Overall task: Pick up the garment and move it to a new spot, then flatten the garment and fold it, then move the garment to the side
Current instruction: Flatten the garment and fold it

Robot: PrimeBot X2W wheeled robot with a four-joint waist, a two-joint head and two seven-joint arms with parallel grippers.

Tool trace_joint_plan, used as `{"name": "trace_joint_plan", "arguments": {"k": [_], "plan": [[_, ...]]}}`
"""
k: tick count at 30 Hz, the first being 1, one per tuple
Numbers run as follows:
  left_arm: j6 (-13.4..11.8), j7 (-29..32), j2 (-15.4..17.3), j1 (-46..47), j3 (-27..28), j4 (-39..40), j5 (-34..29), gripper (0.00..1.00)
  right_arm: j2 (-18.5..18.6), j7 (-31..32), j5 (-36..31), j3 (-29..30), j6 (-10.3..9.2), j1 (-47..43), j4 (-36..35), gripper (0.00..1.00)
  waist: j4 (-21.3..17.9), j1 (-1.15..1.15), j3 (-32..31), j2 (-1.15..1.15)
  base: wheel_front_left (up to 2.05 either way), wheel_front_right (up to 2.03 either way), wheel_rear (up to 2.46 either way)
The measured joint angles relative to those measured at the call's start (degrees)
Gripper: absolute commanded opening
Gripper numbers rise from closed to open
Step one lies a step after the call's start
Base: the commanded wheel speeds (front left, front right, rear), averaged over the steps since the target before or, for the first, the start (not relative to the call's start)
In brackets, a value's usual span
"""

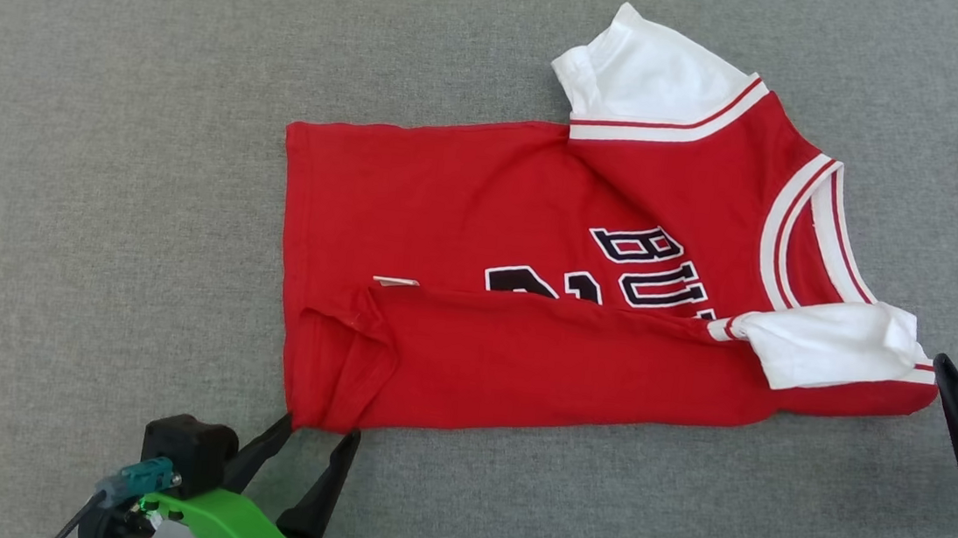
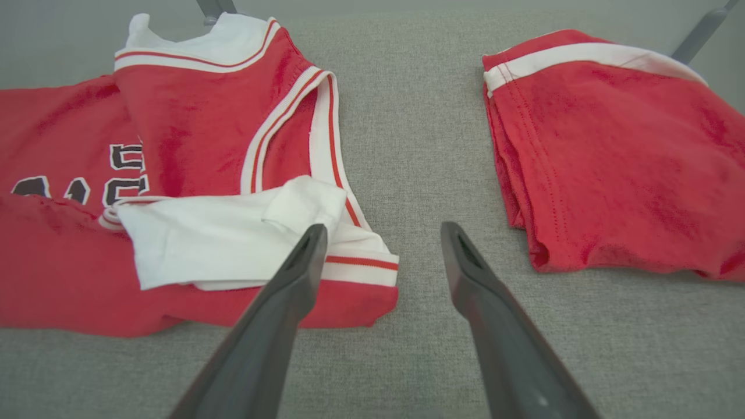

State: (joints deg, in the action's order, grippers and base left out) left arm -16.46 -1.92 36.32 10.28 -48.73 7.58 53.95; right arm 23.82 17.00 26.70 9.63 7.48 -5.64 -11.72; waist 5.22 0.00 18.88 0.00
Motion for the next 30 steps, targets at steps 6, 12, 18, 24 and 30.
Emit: {"name": "trace_joint_plan", "arguments": {"k": [6, 12, 18, 24, 30], "plan": [[1.14, 0.81, -2.09, 2.17, -1.34, -2.13, -0.60, 1.00, 2.31, 2.16, 1.52, 1.96, 0.01, -1.04, -1.42, 1.00, 0.33, 0.00, -0.79, 0.00, 0.00, 0.00, 0.00], [2.31, 0.92, -3.30, 3.66, -1.92, -5.01, -0.63, 1.00, 3.80, 4.92, 2.53, 1.18, 0.01, -0.39, -4.05, 1.00, -0.32, 0.00, -1.54, 0.00, 0.00, 0.00, 0.00], [2.31, 0.71, -3.32, 3.99, -1.63, -6.16, -0.63, 1.00, 5.78, 8.28, 2.34, 0.92, 0.01, 0.40, -5.28, 1.00, -0.40, 0.00, -2.68, 0.00, 0.00, 0.00, 0.00], [0.75, -1.21, -2.75, 2.87, -0.71, -6.05, -0.68, 1.00, 5.53, 10.89, 2.92, -0.10, 0.01, -2.27, -6.60, 1.00, 0.00, 0.00, -4.22, 0.00, 0.00, 0.00, 0.00], [0.19, -2.13, -3.12, 1.47, -1.21, -6.80, -0.88, 1.00, 4.21, 11.46, 3.26, -1.71, 0.01, -5.28, -4.74, 1.00, 0.07, 0.00, -4.24, 0.00, 0.00, 0.00, 0.00]]}}
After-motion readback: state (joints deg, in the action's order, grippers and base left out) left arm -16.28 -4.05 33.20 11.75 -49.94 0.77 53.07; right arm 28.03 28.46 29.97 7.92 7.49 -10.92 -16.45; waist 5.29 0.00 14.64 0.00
